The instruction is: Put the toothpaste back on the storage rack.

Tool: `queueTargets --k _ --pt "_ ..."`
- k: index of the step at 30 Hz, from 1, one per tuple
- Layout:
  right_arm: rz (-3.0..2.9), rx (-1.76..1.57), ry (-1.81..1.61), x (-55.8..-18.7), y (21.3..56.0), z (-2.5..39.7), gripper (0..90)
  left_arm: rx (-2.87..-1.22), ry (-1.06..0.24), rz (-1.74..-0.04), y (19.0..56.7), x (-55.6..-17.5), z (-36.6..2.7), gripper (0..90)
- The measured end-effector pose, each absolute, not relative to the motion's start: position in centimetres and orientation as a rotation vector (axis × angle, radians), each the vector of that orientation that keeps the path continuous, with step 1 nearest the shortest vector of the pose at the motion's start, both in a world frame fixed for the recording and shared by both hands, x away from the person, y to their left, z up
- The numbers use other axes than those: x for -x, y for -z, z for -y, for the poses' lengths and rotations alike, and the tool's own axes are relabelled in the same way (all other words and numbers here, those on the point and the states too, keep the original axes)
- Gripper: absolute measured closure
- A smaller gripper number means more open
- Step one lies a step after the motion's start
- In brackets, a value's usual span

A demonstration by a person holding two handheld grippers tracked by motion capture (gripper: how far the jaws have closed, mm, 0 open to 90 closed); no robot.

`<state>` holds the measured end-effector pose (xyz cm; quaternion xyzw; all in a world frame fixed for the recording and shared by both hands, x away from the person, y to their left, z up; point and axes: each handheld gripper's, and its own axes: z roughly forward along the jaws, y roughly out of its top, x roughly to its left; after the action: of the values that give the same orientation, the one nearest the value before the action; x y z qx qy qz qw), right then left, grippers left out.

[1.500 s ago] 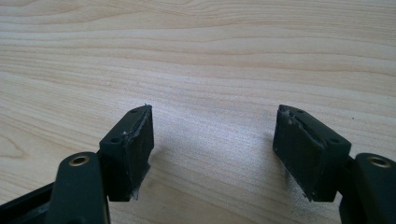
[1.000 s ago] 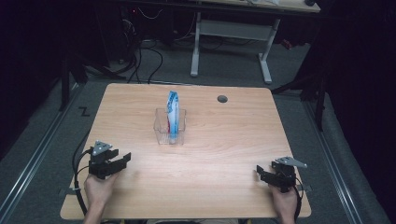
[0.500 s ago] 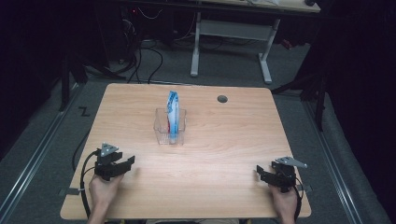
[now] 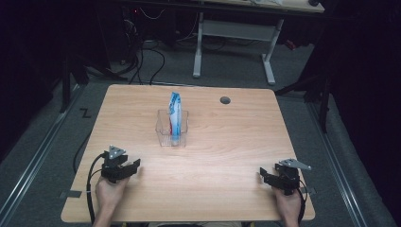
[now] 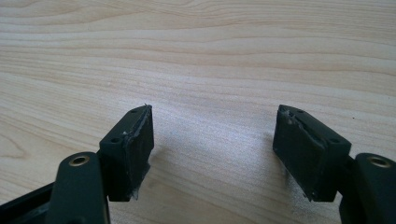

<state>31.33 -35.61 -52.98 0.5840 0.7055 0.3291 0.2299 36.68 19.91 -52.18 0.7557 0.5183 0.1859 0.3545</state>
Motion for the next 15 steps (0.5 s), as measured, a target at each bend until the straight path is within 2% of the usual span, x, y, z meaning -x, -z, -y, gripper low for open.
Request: queueTargets --k 15 --pt "-1.941 -1.608 -0.912 -31.32 52.97 35.67 29.1 -1.987 -0.521 -1.337 53.09 -36.8 -19.37 43.6"
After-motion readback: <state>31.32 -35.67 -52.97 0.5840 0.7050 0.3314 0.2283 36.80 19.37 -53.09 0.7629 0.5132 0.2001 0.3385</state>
